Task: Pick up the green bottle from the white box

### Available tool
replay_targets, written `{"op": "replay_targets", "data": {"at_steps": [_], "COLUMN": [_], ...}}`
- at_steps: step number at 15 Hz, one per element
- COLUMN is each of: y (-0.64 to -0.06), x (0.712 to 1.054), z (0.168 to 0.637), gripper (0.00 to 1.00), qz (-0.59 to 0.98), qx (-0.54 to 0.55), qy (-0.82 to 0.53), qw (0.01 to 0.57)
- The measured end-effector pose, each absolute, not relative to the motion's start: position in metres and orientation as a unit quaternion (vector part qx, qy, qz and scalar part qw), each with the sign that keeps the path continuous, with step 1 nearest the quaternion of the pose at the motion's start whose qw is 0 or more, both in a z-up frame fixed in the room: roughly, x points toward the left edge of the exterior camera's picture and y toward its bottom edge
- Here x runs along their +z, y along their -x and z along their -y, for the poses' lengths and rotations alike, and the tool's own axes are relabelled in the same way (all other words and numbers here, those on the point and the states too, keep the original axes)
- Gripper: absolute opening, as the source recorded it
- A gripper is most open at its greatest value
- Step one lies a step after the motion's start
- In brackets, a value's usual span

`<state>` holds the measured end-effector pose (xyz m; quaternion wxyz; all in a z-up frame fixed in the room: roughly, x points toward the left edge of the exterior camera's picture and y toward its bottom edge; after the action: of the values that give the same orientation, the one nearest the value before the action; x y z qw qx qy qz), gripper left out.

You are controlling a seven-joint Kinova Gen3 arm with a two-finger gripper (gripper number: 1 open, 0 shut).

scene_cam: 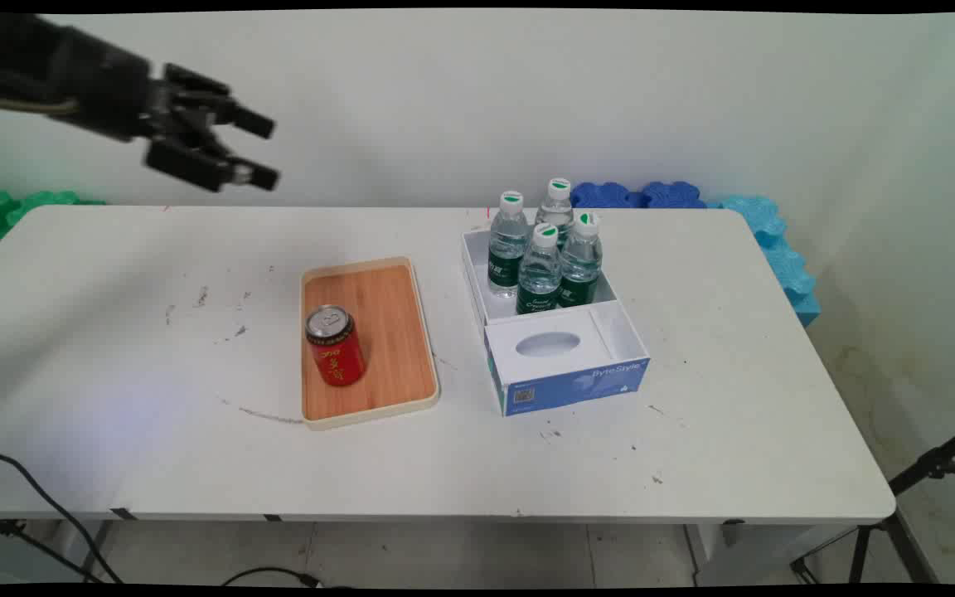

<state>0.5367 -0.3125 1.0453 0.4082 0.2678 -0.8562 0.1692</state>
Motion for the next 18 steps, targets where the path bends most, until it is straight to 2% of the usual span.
{"op": "replay_targets", "data": {"at_steps": [4,9,18], "y": [-0.479,-0.426,-0.402], "x": [1.038,1.009,0.932], "z": [0.344,0.39,0.473], "gripper": [1.0,1.0,1.0], "qz": [0.853,0.855,0.863], "qx": [0.169,0.177,0.19], "qy": [-0.273,-0.277,-0.281], "qw": [0.412,0.4,0.373]}}
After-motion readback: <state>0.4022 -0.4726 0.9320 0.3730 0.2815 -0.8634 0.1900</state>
